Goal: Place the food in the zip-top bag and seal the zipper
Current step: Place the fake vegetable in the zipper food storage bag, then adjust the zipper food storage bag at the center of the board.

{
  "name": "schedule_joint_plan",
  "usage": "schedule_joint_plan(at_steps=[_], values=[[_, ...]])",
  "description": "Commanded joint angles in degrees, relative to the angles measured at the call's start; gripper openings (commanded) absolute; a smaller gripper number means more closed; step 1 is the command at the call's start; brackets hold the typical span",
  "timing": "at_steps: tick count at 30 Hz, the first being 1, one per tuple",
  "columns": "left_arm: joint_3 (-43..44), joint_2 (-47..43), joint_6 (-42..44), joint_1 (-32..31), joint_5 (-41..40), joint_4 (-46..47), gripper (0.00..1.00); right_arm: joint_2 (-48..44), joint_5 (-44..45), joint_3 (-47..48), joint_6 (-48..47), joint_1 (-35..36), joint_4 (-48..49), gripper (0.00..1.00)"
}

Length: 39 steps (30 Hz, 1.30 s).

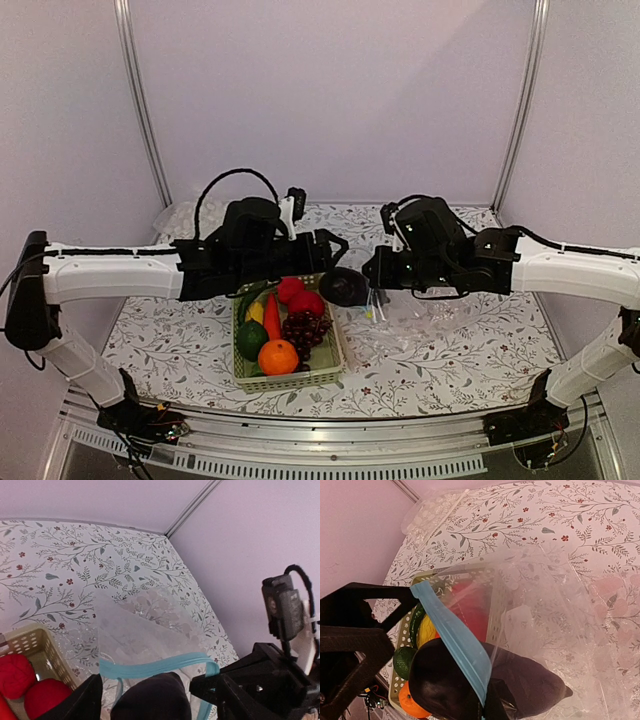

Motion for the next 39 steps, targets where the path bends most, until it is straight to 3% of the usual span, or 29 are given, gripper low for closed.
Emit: schedule_joint_plan(at_steps=[1, 5, 13, 16, 22, 30, 36, 39], values=[[-0.2, -7.3, 4.2, 1.0, -2.2, -3.7, 0.81, -1.7, -5.5, -3.7, 4.0, -2.2, 4.7, 0.0], [-2.4, -11.3, 3.9, 2.2, -1.8, -10.0, 0.84, -2.5, -10.8, -6.2, 7.7, -4.7, 9.7, 0.0], [-11.7, -14.6, -4.4, 3.0, 9.5, -9.5, 0.67, -3.9, -17.6, -8.6, 12.2, -6.8, 15.2, 0.0], [-14.2, -15.0, -6.4, 3.0, 12.2, -7.2, 0.65, -4.4, -18.5, -9.2, 13.2, -6.9, 17.2, 0.0], [-14.6, -15.1, -7.5, 2.9, 14.3, -2.7, 0.75, -4.1, -18.7, -9.4, 12.9, -6.9, 18.3, 0.0], [-13.7, -12.7, -8.2, 3.0, 13.3, -1.4, 0.78, -3.5, -19.6, -9.5, 12.7, -6.9, 19.0, 0.0], [-12.7, -9.3, -9.6, 3.0, 14.5, 2.1, 0.63, -3.3, -20.2, -9.3, 12.2, -7.0, 18.9, 0.0], [-11.6, -8.0, -9.6, 3.0, 14.7, 2.7, 0.43, -3.2, -20.1, -9.3, 12.0, -6.9, 18.8, 0.0]])
